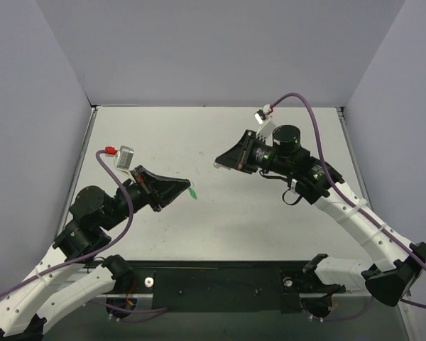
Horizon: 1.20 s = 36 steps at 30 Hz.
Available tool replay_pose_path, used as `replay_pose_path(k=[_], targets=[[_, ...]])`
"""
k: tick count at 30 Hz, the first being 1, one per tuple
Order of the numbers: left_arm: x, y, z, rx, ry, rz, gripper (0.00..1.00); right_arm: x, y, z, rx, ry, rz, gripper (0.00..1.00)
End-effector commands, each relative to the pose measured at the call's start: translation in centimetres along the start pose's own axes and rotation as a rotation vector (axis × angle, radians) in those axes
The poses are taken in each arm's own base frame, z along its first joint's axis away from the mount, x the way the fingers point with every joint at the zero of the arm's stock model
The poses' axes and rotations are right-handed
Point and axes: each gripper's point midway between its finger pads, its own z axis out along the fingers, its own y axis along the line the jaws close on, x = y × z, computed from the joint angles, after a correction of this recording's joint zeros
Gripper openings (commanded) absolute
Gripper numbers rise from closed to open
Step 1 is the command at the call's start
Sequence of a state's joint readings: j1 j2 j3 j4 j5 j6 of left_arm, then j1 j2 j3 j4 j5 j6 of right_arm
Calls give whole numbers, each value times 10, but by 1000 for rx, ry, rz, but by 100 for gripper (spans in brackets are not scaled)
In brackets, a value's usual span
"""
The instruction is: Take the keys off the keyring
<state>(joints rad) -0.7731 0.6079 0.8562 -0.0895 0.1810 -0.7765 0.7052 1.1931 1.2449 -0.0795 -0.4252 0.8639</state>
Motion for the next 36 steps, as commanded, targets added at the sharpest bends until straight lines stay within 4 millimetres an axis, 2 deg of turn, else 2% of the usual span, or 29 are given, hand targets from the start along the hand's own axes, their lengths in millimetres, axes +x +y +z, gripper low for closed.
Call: replay_pose_path(k=[1,12,16,21,26,29,32,36], targets=[[2,10,-1,-41,-11,21,0,-1,-37,-18,184,-34,-27,0],[34,47,-11,-138,38,-15,0,28,-106,-33,485,70,-169,0],[58,68,-20,-189,79,-43,0,35,-125,-30,570,113,-217,0],[84,95,-37,-257,105,-66,0,45,-145,-16,619,181,-246,0],[83,130,-49,-441,78,-49,0,51,-175,-1,710,240,-251,0],[94,153,-54,-558,119,-39,0,58,-197,15,748,305,-234,0],[101,165,-55,-599,130,-36,0,60,-209,29,757,354,-227,0],[108,168,-52,-594,138,-51,0,57,-230,49,791,389,-211,0]])
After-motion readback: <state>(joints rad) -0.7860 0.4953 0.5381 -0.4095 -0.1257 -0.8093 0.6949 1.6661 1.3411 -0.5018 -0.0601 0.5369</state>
